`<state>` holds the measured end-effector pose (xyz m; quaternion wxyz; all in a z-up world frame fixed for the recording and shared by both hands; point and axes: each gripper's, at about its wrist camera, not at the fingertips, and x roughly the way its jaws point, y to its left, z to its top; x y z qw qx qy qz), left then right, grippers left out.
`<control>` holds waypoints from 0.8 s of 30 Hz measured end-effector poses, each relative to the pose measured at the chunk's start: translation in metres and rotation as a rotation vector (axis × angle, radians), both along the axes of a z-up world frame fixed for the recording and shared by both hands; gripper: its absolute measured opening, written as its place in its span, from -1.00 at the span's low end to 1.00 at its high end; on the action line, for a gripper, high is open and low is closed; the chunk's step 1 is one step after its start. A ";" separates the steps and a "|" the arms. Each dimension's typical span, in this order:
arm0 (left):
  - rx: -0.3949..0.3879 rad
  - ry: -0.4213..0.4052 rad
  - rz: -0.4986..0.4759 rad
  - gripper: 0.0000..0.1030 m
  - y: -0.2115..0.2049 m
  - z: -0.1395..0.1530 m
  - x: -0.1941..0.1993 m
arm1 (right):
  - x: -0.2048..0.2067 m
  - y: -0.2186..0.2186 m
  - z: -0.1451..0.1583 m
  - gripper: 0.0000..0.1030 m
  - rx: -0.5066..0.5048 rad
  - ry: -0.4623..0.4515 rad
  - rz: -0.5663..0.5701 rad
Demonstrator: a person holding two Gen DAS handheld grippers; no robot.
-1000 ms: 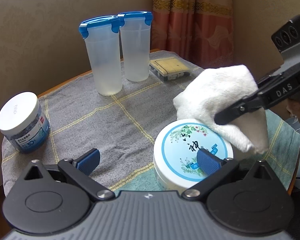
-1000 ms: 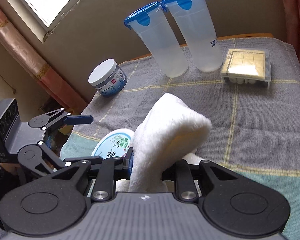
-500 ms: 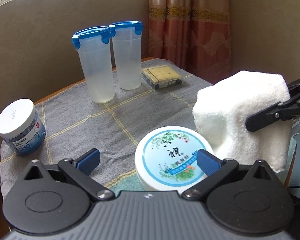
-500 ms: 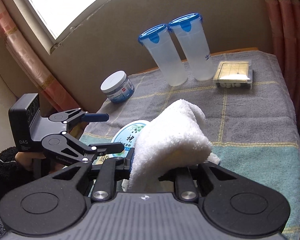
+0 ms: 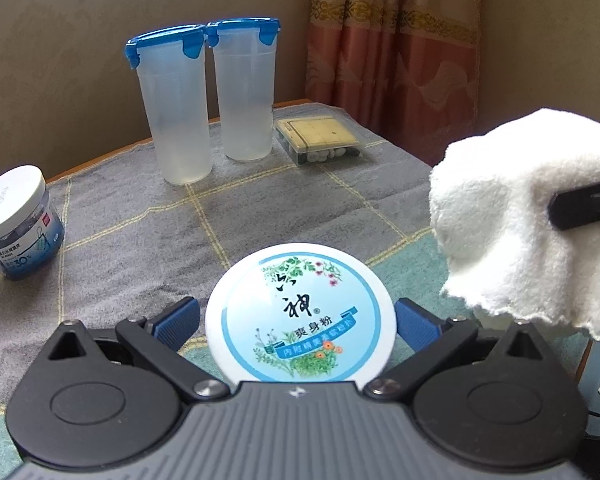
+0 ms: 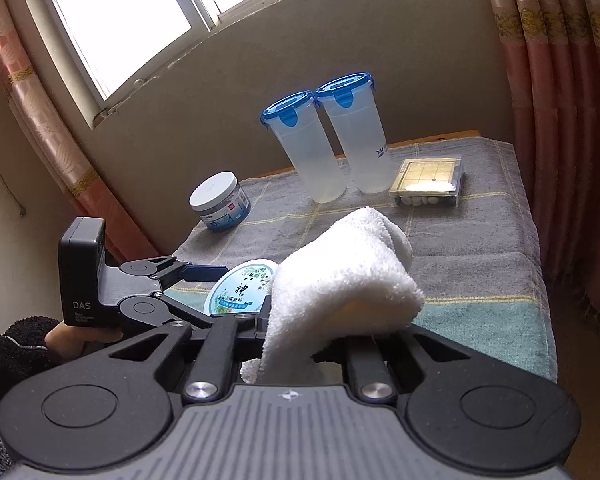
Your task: Clean container
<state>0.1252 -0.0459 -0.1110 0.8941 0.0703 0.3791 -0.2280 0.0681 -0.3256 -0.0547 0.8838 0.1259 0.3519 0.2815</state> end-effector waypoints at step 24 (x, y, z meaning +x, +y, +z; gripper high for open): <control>0.051 0.011 -0.187 0.89 0.003 -0.003 -0.003 | -0.003 -0.005 -0.001 -0.67 -0.010 0.010 -0.033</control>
